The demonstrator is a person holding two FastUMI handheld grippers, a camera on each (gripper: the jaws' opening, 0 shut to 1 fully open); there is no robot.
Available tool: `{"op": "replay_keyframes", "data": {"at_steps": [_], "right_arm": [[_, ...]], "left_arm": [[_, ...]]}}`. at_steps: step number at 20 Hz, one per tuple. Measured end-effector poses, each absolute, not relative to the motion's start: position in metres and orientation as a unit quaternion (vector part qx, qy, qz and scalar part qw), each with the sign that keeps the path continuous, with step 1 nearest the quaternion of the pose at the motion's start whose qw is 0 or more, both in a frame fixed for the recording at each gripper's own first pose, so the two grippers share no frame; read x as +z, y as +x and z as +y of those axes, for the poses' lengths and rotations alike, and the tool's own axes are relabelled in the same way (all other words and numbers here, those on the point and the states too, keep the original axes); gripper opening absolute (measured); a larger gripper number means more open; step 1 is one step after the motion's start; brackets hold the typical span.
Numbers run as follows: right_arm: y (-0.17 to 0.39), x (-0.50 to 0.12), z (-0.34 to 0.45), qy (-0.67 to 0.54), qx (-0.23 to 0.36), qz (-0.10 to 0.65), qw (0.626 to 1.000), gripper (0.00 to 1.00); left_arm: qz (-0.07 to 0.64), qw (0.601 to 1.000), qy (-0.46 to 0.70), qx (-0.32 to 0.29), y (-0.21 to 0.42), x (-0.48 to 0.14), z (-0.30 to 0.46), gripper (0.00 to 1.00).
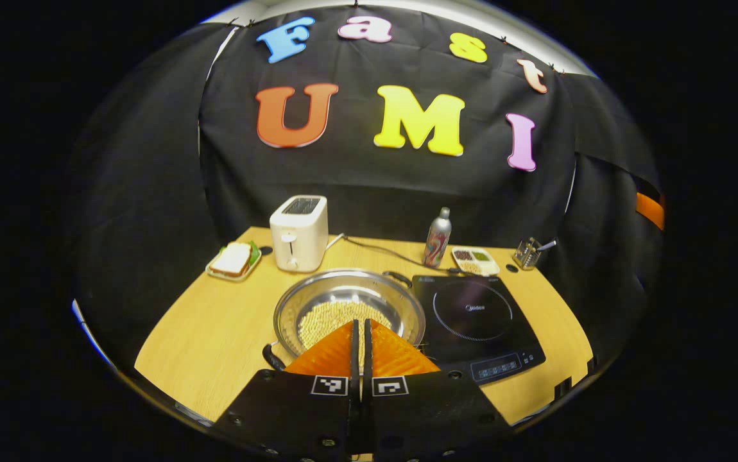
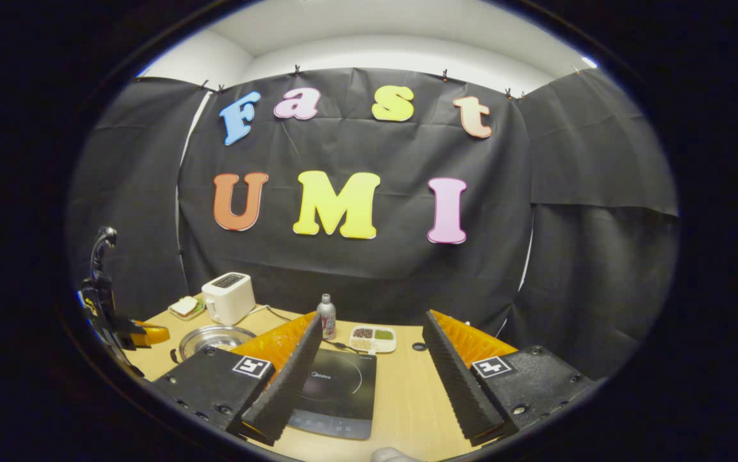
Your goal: First push the handle of the pot to place it horizontally, then grasp the pot with both hands and set it on the induction cooktop.
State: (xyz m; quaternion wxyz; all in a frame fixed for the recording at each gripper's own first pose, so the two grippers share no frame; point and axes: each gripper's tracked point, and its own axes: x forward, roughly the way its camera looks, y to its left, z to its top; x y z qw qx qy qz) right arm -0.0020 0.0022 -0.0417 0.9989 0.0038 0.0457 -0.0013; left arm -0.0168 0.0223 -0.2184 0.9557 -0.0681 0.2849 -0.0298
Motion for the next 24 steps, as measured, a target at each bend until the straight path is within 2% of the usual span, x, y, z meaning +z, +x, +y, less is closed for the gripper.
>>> {"op": "replay_keyframes", "data": {"at_steps": [5, 9, 14, 15, 18, 19, 20, 21, 22, 23, 24], "right_arm": [[0.000, -0.064, 0.001, 0.014, -0.006, 0.074, 0.997, 0.99], [-0.001, -0.078, -0.005, 0.024, -0.016, 0.090, 0.996, 0.96], [-0.004, -0.081, -0.016, 0.024, -0.029, 0.098, 0.994, 0.99], [-0.003, -0.082, -0.018, 0.024, -0.032, 0.099, 0.994, 0.96], [-0.001, -0.084, -0.022, 0.022, -0.036, 0.105, 0.994, 0.99], [0.001, -0.087, -0.021, 0.021, -0.036, 0.108, 0.993, 0.99], [0.003, -0.087, -0.021, 0.020, -0.035, 0.110, 0.993, 0.96], [0.004, -0.087, -0.019, 0.019, -0.034, 0.111, 0.993, 0.97], [0.006, -0.088, -0.017, 0.020, -0.031, 0.112, 0.993, 0.96], [0.007, -0.090, -0.014, 0.021, -0.028, 0.114, 0.993, 0.99], [0.008, -0.090, -0.011, 0.021, -0.024, 0.117, 0.993, 0.99]], "left_arm": [[0.389, 0.919, -0.045, -0.036, -0.044, -0.292, 0.025, 0.00], [0.455, 0.889, -0.033, -0.044, -0.052, -0.331, 0.026, 0.00], [0.491, 0.870, 0.003, -0.048, -0.043, -0.361, 0.032, 0.00], [0.495, 0.868, 0.007, -0.045, -0.041, -0.364, 0.034, 0.11], [0.500, 0.865, 0.018, -0.035, -0.035, -0.372, 0.043, 0.10], [0.502, 0.864, 0.019, -0.033, -0.034, -0.374, 0.046, 0.00], [0.503, 0.864, 0.020, -0.028, -0.032, -0.374, 0.049, 0.00], [0.505, 0.863, 0.021, -0.025, -0.031, -0.376, 0.052, 0.11], [0.506, 0.862, 0.022, -0.021, -0.030, -0.376, 0.056, 0.10], [0.505, 0.863, 0.022, -0.018, -0.029, -0.377, 0.059, 0.00], [0.507, 0.862, 0.021, -0.015, -0.028, -0.378, 0.062, 0.10]]}}
